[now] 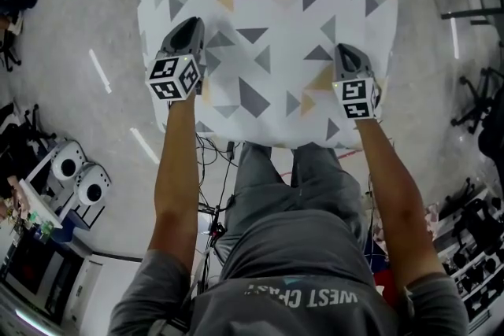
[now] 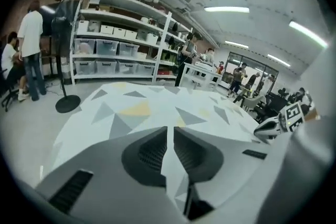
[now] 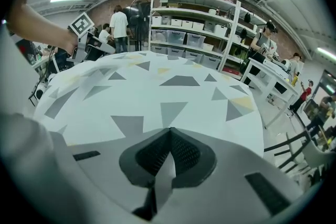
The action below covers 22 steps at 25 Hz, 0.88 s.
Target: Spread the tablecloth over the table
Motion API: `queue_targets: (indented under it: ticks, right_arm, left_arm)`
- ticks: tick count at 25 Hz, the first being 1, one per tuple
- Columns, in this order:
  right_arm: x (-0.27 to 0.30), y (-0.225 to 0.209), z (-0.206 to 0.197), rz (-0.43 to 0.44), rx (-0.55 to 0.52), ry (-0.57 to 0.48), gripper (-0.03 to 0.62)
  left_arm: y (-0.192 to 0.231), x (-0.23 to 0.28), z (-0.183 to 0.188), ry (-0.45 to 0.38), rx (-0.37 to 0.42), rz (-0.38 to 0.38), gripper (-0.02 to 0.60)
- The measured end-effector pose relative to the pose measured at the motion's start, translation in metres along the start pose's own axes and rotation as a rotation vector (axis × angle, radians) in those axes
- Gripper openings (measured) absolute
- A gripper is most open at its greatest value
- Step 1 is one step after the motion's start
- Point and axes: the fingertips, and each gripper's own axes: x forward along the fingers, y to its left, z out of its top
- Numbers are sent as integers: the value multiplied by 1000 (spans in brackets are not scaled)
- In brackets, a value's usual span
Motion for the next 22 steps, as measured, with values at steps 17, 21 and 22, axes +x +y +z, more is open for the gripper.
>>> queue_targets:
  ticks: [17, 21, 22]
  right_arm:
    - [3, 0, 2, -35, 74, -15, -9]
    - [4, -2, 1, -43, 73, 0, -9]
    - [4, -3, 0, -44, 75, 6, -9]
  left_arm:
    - [21, 36, -27, 166, 145, 105, 0]
    - [20, 42, -26, 184, 173, 99, 0]
    - [19, 44, -24, 186, 180, 95, 0]
